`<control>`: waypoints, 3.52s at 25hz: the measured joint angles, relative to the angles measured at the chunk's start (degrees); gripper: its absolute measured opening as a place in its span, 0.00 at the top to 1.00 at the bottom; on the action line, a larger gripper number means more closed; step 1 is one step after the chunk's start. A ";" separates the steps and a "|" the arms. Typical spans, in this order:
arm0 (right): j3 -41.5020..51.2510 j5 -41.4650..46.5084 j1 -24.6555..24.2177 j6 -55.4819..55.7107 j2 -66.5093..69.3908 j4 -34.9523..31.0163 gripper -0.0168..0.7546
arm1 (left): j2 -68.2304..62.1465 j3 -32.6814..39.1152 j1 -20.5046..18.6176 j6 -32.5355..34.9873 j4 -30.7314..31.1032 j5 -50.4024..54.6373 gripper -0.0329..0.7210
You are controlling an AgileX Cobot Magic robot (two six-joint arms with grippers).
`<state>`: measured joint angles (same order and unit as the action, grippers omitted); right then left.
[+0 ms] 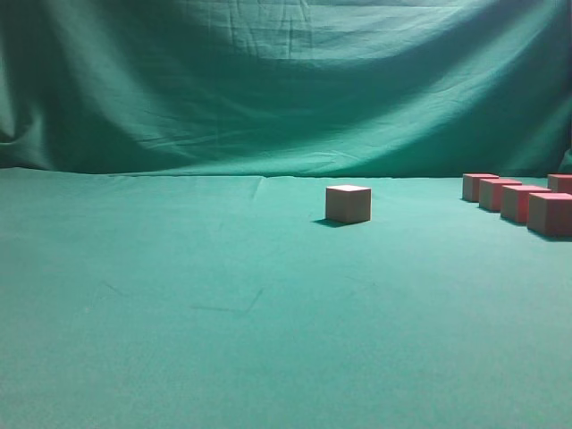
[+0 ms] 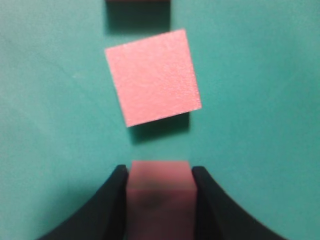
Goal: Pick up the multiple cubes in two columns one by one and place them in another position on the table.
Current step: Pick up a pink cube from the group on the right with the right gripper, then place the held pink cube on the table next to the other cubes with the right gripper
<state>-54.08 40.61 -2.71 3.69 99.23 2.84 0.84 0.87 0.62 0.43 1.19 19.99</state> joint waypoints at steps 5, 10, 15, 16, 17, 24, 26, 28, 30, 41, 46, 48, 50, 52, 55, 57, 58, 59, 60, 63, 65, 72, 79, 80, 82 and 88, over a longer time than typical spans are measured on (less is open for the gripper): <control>0.00 2.22 -0.12 0.00 -0.12 -1.04 0.64 | 0.00 0.00 0.00 0.00 0.00 0.00 0.96; 0.00 5.02 3.98 -3.13 -3.51 -5.57 0.64 | 0.00 0.00 0.00 0.00 0.00 0.00 0.96; -0.96 6.16 14.12 -8.18 -7.50 -9.81 0.64 | 0.00 0.00 0.00 0.00 0.00 0.00 0.96; -2.24 7.28 16.49 -8.83 -7.61 -9.93 0.64 | 0.00 0.00 0.00 0.00 0.00 0.00 0.96; -3.99 8.44 18.83 -9.38 -7.61 -10.05 0.64 | 0.00 0.00 0.00 0.00 0.00 0.00 0.96; -24.83 15.92 30.34 -16.37 -3.14 -9.95 0.64 | 0.00 0.00 0.00 0.00 0.00 0.00 0.96; -31.36 18.33 32.22 -19.54 0.16 -9.95 0.64 | 0.00 0.00 0.00 0.00 0.00 0.00 0.96; -38.22 21.48 33.92 -23.71 3.97 -9.95 0.64 | 0.00 0.00 0.00 0.00 0.00 0.00 0.96; -44.25 23.91 35.21 -27.03 8.11 -9.90 0.64 | 0.00 0.00 0.00 0.00 0.00 0.00 0.96; -62.73 27.66 37.87 -36.35 26.18 -9.49 0.64 | 0.00 0.00 0.00 0.00 0.00 0.00 0.96; -62.85 27.59 37.87 -39.59 28.29 -8.07 0.64 | 0.00 0.00 0.00 0.00 0.00 0.00 0.96; -62.87 27.35 37.87 -42.32 28.67 -8.08 0.64 | 0.00 0.00 0.00 0.00 0.00 0.00 0.96; -62.87 27.26 37.87 -45.30 29.04 -8.08 0.64 | 0.00 0.00 0.00 0.00 0.00 0.00 0.96; -62.87 27.26 37.87 -47.33 29.26 -8.08 0.64 | 0.00 0.00 0.00 0.00 0.00 0.00 0.96; -62.87 26.85 37.87 -49.11 29.76 -8.08 0.64 | 0.00 0.00 0.00 0.00 0.00 0.00 0.96; -62.87 26.85 37.87 -50.29 30.51 -8.08 0.64 | 0.00 0.00 0.00 0.00 0.00 0.00 0.96; -62.87 26.85 37.87 -50.89 30.86 -8.08 0.64 | 0.00 0.00 0.00 0.00 0.00 0.00 0.96; -62.87 26.85 37.87 -51.03 31.14 -7.94 0.64 | 0.00 0.00 0.00 0.00 0.00 0.00 0.96; -62.87 26.85 37.87 -51.13 31.49 -7.70 0.64 | 0.00 0.00 0.00 0.00 0.00 0.00 0.96; -62.87 26.48 37.61 -51.35 32.37 -7.57 0.64 | 0.00 0.00 0.00 0.00 0.00 0.00 0.96; -62.87 25.84 36.95 -51.35 33.01 -7.57 0.64 | 0.00 0.00 0.00 0.00 0.00 0.00 0.96; -62.87 24.20 35.36 -52.33 34.62 -7.48 0.64 | 0.00 0.00 0.00 0.00 0.00 0.00 0.96; -62.87 23.50 34.29 -53.50 35.17 -8.91 0.64 | 0.00 0.00 0.00 0.00 0.00 0.00 0.96; -62.87 23.28 34.16 -53.64 35.17 -9.03 0.64 | 0.00 0.00 0.00 0.00 0.00 0.00 0.96; -62.87 23.00 33.82 -53.74 35.17 -9.37 0.64 | 0.00 0.00 0.00 0.00 0.00 0.00 0.96; -62.87 22.89 33.49 -53.74 35.17 -9.47 0.64 | 0.00 0.00 0.00 0.00 0.00 0.00 0.96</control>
<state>-116.95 63.50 30.78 -50.06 134.40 -6.63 0.84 0.87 0.62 0.43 1.19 19.99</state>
